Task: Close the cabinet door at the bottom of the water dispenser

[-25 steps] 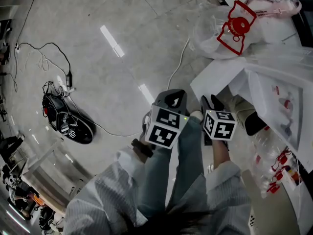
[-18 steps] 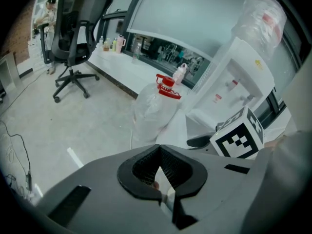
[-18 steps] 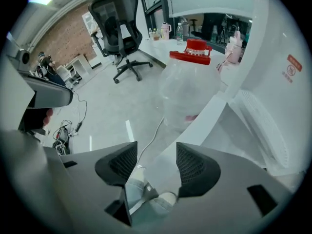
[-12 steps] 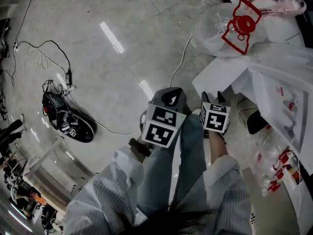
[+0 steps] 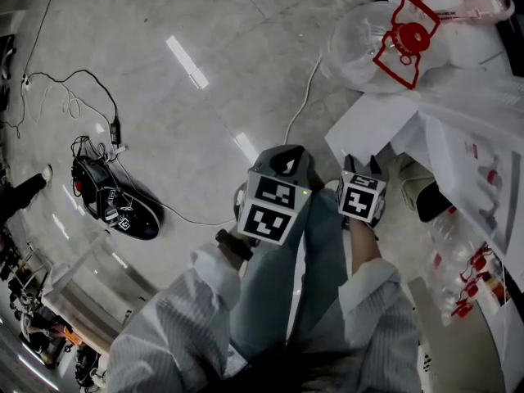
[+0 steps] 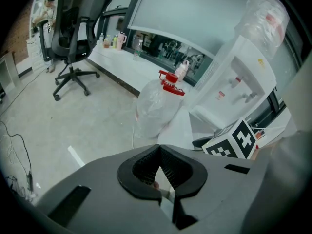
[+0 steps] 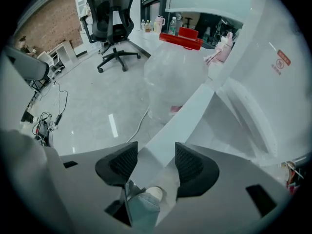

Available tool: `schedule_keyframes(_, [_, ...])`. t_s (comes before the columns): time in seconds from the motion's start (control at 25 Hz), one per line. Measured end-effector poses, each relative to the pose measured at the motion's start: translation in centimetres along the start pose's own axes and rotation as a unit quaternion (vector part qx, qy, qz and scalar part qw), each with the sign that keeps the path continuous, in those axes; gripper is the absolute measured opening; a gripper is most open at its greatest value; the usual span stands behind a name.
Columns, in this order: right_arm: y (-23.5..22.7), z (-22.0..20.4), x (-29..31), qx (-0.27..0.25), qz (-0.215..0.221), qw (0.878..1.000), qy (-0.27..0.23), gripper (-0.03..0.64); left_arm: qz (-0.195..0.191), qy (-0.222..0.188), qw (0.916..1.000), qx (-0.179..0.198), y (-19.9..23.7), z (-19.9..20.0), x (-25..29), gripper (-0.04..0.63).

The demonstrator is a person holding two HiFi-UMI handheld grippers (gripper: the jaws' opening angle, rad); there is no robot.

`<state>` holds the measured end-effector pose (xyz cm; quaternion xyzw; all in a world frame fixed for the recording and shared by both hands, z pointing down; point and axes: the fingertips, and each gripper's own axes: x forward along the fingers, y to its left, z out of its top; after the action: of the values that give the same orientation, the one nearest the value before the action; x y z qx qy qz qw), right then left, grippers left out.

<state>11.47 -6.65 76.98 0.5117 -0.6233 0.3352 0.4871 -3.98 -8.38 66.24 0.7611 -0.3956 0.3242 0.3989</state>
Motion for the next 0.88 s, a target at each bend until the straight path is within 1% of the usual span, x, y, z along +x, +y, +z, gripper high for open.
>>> schedule_keyframes(0.12, [-0.5,-0.8,-0.4,0.006,-0.006,1.0,0.007,0.21,-0.007,0.0,1.0,0.006,-0.5,0.0,0.3,0.011])
schedule_keyframes(0.32, [-2.1,-3.0,-1.0,0.033,-0.021,0.999,0.015,0.21,-0.016,0.002,0.9998,0.014,-1.6,-0.2,1.1,0.011])
schedule_keyframes(0.44, [-3.4,-4.2,-1.2,0.035,-0.031,0.999,0.012,0.207,-0.021,0.002,0.9996,0.019,-2.7,-0.4,1.6,0.011])
schedule_keyframes(0.6, [-5.5,-6.4,-1.4,0.053,-0.041,0.998,0.018,0.207,-0.023,0.009,0.9995,0.022,-4.4,-1.4,2.2,0.011])
schedule_keyframes(0.88, [-9.2,-9.6,-1.5,0.07,-0.038,0.997,0.024,0.207,-0.02,0.013,0.9996,0.017,-8.2,-2.9,3.4,0.011])
